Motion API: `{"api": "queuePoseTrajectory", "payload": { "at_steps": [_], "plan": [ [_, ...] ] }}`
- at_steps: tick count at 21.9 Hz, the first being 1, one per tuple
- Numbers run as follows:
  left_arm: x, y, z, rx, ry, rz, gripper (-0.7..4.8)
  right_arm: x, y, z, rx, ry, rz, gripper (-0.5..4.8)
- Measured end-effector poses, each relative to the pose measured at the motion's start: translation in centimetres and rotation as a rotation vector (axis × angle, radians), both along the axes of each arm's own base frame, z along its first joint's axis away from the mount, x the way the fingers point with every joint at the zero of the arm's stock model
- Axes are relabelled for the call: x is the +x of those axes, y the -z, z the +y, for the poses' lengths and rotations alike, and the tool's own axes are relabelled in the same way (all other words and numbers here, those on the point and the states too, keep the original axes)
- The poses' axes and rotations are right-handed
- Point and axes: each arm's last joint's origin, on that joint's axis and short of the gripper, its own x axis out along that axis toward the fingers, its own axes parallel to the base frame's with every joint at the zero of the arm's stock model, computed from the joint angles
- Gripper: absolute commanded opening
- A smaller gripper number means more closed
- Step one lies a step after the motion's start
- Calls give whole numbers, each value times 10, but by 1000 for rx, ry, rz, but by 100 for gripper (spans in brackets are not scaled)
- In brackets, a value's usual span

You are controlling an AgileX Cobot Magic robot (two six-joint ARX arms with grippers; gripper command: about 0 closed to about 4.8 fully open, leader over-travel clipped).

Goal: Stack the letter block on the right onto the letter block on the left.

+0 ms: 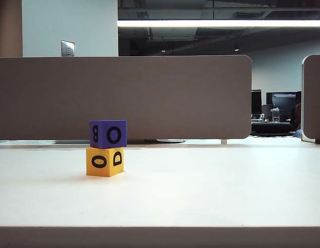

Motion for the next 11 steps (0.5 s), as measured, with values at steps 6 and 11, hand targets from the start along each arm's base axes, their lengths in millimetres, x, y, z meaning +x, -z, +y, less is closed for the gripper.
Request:
{"api": "queuePoseTrajectory", "payload": {
  "at_steps": [6,11],
  "plan": [
    [9,19,1,2,-58,-14,-6,9,22,5,-15,-8,-9,-5],
    [12,33,0,6,-61,15,-6,15,44,10,-6,-40,-16,-5]
  ]
}}
